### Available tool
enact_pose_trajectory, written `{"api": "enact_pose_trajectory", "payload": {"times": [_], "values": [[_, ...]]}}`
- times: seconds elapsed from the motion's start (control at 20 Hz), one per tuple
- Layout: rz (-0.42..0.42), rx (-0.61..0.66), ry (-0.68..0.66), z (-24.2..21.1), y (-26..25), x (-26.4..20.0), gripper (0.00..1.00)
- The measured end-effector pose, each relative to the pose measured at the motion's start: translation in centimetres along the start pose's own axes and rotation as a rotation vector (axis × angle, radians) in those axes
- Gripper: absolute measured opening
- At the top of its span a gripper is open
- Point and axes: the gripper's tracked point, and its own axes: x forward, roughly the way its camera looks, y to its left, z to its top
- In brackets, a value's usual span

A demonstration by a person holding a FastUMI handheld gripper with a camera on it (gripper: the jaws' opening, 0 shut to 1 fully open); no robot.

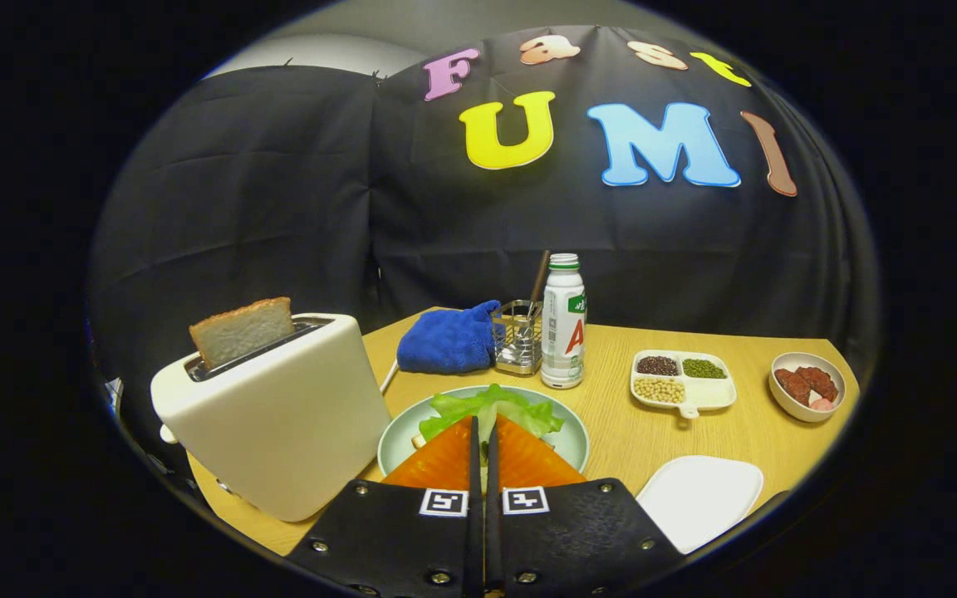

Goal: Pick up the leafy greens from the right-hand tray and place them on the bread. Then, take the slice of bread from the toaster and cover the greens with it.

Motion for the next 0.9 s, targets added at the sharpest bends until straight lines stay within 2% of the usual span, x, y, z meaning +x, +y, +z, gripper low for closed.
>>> {"api": "enact_pose_trajectory", "payload": {"times": [0.35,0.45,0.5,0.55,0.6,0.9], "values": [[0.019,-0.004,0.110,-3.4,1.6,2.8,0.04],[0.008,-0.035,0.130,-3.9,1.4,3.0,0.18],[-0.004,-0.051,0.133,-4.0,1.1,2.6,0.32],[-0.018,-0.064,0.134,-4.1,0.9,2.5,0.37],[-0.034,-0.071,0.125,-4.0,0.4,2.2,0.51],[-0.044,-0.020,0.017,-1.1,0.8,-1.0,0.55]]}}
